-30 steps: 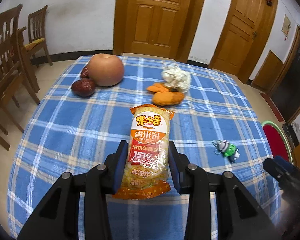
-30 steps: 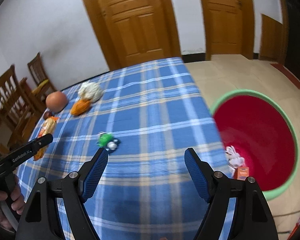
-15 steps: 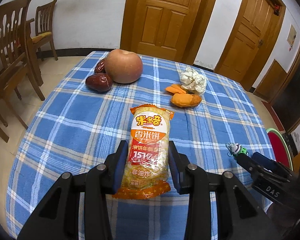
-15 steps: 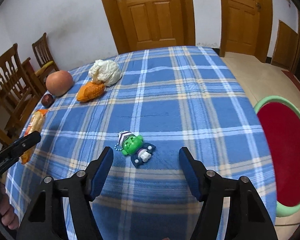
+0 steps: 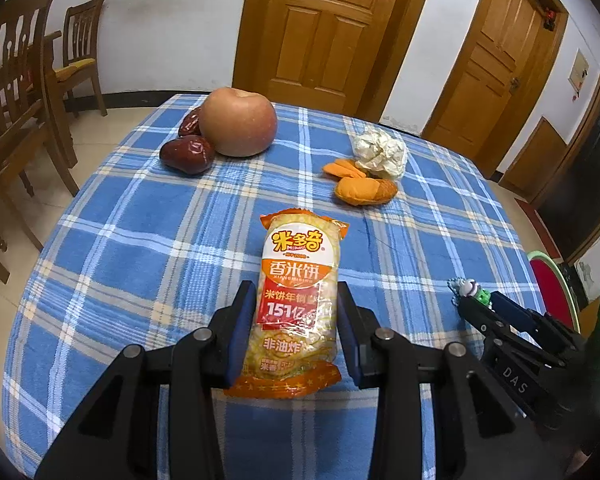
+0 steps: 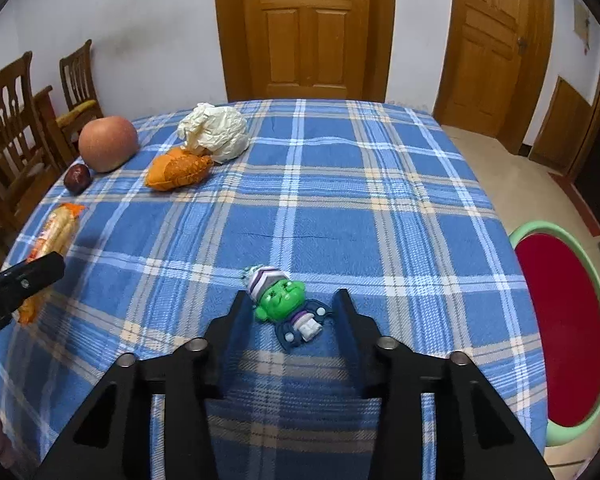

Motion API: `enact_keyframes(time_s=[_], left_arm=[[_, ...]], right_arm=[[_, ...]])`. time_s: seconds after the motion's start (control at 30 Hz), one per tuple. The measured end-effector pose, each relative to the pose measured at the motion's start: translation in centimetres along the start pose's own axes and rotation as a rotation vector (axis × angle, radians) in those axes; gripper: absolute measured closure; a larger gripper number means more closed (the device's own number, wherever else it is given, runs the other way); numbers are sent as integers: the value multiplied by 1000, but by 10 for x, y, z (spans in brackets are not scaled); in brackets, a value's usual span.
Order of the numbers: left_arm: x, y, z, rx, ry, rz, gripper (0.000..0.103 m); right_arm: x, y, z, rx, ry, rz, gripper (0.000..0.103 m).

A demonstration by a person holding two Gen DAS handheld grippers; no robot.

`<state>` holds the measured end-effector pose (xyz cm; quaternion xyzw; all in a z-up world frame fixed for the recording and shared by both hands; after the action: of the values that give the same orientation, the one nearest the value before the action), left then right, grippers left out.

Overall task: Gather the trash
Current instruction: 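Grasp the rice cracker bag with the left gripper while the right grasps the green toy figure, then carry the rice cracker bag and green toy figure toward the red bin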

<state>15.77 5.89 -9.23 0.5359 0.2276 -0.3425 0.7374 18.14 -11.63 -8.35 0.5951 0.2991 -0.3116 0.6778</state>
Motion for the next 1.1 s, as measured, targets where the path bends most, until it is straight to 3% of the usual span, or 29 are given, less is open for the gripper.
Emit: enact_keyframes(time_s=[0.53,1.1], left_arm=[[-12,-11,23,29,-37,-11,64],[-13,-27,104,120,-186,-74,64]], right_arm=[[-37,-24,29,159,101,17,64],[-103,-48,103,326,92,128,64]])
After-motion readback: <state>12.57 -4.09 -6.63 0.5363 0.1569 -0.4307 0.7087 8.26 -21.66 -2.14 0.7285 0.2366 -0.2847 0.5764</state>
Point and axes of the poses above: each gripper's, at about its wrist camera, not at the fingertips, and x roughly the way its jaws point, z to its right, y to its top, the point moved 6 cm from there along x, roughly the way its jaws point, and after that the axes turned 9 degrees about -y, right-handed, at the moved point
